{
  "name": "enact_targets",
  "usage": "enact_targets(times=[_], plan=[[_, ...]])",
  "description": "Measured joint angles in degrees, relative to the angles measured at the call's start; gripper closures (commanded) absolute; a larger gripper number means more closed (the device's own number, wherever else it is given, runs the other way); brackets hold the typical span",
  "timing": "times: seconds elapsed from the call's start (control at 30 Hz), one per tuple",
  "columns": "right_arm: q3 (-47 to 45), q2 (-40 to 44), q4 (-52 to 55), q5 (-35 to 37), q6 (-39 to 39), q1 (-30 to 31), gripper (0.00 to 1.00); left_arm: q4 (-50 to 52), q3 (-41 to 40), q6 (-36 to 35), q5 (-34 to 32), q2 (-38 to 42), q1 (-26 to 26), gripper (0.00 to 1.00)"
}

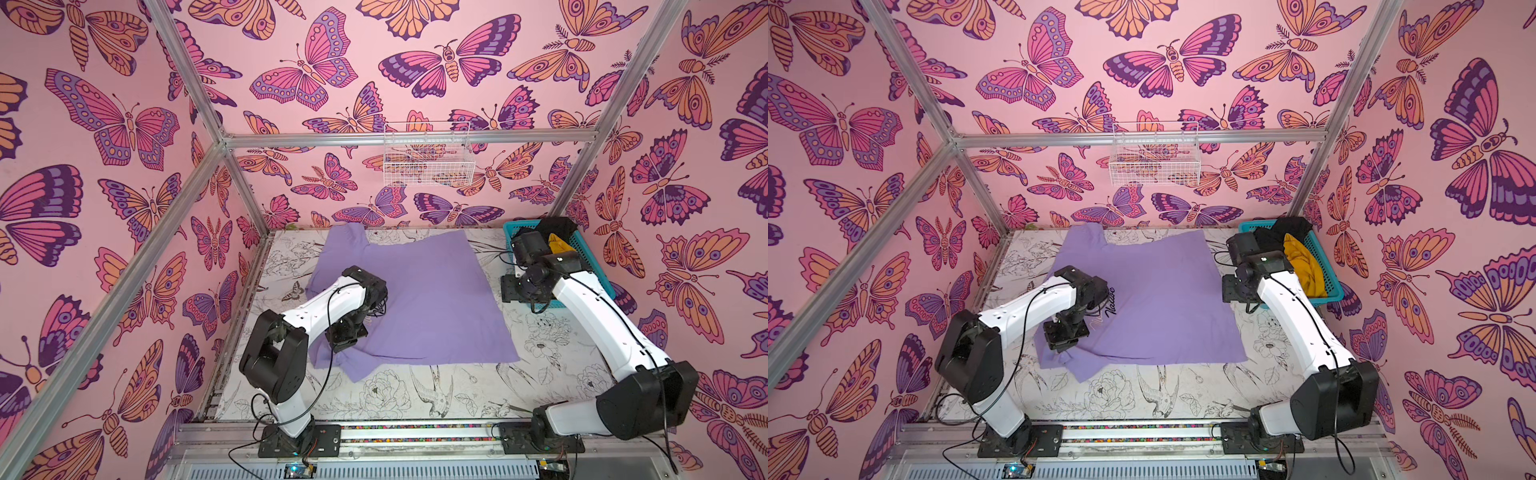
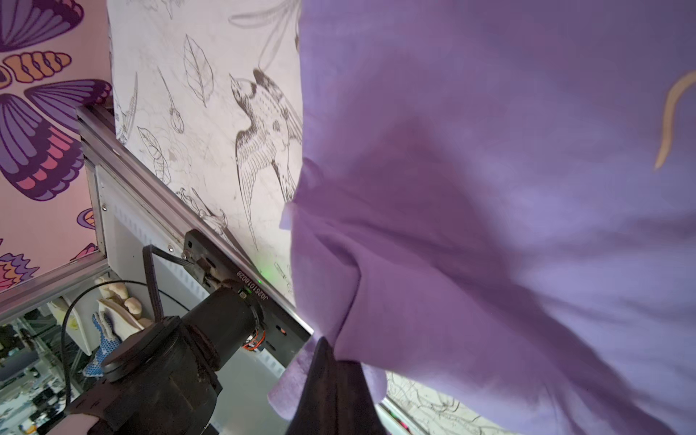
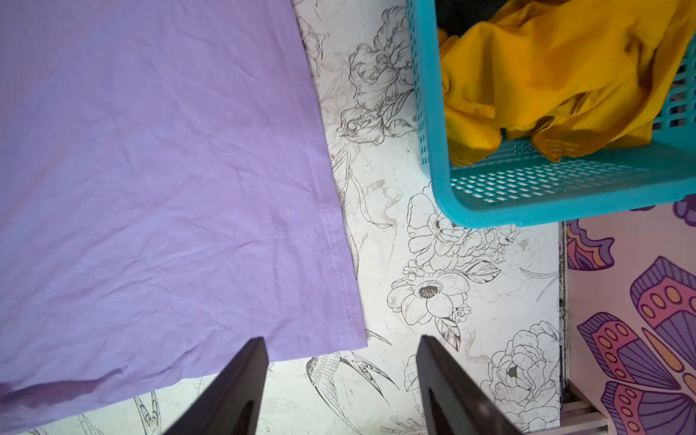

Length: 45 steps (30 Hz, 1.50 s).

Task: Fold and stack t-shirts
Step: Fold the T-shirt.

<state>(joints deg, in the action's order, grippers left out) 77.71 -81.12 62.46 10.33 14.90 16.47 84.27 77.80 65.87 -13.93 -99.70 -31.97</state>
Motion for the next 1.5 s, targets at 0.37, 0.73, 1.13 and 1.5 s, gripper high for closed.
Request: enact_targets(times=[0.37,0.73,1.13,1.5], plan=[[-3.2,0.5,0.1,-1.9,0.1,0.0,0.33,-0.9,11.9,-1.6,-8.1,-9.5,6.7,1.00],[-9.3,1.1,-1.2,-7.9,2.2,0.3,0.38,-4.0,20.0,-3.8,-11.2,-22.5,9.4,1.00],[-27.0,-0.3,-5.2,-11.3,11.6,3.2,0.47,-4.7,26.1,-5.7,-13.8,-24.6,11.5,1.00],[-29.2,-8.7,-13.5,-13.4,15.1,4.2,0.51,-4.7,25.3,-6.5,-14.3,-24.5,11.5,1.00]])
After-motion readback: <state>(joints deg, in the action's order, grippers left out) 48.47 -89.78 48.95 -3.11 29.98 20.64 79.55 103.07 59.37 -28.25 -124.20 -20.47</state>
